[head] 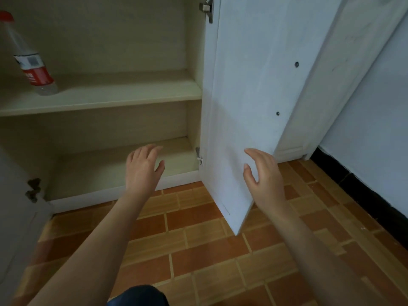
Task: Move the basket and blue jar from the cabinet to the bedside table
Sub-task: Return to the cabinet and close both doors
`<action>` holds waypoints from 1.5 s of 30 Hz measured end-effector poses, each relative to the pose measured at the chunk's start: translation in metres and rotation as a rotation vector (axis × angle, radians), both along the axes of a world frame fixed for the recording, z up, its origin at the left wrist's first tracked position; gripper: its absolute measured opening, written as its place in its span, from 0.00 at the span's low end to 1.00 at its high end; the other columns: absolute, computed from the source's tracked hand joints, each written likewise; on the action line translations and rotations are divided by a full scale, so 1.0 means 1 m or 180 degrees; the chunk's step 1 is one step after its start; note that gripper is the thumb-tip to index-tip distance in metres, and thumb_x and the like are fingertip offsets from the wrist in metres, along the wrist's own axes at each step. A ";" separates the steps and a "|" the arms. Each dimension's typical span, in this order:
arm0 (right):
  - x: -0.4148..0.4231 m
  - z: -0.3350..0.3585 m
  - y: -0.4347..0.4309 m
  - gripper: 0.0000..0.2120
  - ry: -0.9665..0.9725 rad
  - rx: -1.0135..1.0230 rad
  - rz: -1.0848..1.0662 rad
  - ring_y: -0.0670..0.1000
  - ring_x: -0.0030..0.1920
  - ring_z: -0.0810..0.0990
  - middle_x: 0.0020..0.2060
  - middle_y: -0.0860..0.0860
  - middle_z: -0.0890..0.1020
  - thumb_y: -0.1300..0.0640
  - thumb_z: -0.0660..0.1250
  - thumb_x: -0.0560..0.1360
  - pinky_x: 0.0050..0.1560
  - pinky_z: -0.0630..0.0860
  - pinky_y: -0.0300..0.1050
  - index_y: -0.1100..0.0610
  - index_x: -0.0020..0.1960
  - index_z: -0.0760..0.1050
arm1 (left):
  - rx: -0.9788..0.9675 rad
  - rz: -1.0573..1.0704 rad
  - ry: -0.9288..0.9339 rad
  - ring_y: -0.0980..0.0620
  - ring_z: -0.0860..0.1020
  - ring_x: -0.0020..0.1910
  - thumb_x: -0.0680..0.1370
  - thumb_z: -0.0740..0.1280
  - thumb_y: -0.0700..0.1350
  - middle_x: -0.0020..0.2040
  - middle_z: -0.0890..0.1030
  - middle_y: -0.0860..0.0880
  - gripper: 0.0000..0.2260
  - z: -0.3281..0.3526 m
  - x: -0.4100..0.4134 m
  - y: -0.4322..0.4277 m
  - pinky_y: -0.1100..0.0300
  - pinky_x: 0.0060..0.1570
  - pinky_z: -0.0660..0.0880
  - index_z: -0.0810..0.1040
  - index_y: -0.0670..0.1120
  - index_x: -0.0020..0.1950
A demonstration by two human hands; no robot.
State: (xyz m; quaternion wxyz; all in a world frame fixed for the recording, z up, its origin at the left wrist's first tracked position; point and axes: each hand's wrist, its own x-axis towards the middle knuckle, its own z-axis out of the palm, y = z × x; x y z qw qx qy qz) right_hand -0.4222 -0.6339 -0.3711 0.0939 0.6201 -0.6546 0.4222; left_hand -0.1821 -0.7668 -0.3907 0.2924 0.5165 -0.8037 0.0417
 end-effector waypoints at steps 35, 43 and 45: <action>-0.031 -0.003 0.010 0.28 -0.1797 0.0670 0.0325 0.44 0.61 0.69 0.60 0.43 0.69 0.59 0.63 0.76 0.60 0.68 0.42 0.50 0.72 0.56 | 0.0028 -0.0100 0.0587 0.42 0.73 0.59 0.75 0.67 0.41 0.59 0.76 0.41 0.15 0.017 -0.019 0.005 0.46 0.55 0.71 0.75 0.41 0.61; -0.009 -0.009 0.012 0.31 -0.1722 0.0887 0.0508 0.42 0.61 0.67 0.59 0.41 0.67 0.62 0.62 0.76 0.61 0.67 0.39 0.49 0.74 0.52 | -0.0020 0.0132 0.0400 0.42 0.73 0.59 0.75 0.66 0.42 0.59 0.76 0.40 0.15 0.014 0.009 0.005 0.44 0.58 0.70 0.74 0.41 0.61; -0.004 -0.010 0.012 0.32 -0.1632 0.0938 0.0557 0.40 0.60 0.67 0.59 0.40 0.67 0.63 0.62 0.76 0.59 0.67 0.37 0.48 0.74 0.51 | -0.0016 0.0203 0.0376 0.42 0.73 0.59 0.75 0.66 0.43 0.59 0.76 0.41 0.16 0.016 0.015 0.005 0.43 0.59 0.70 0.74 0.41 0.62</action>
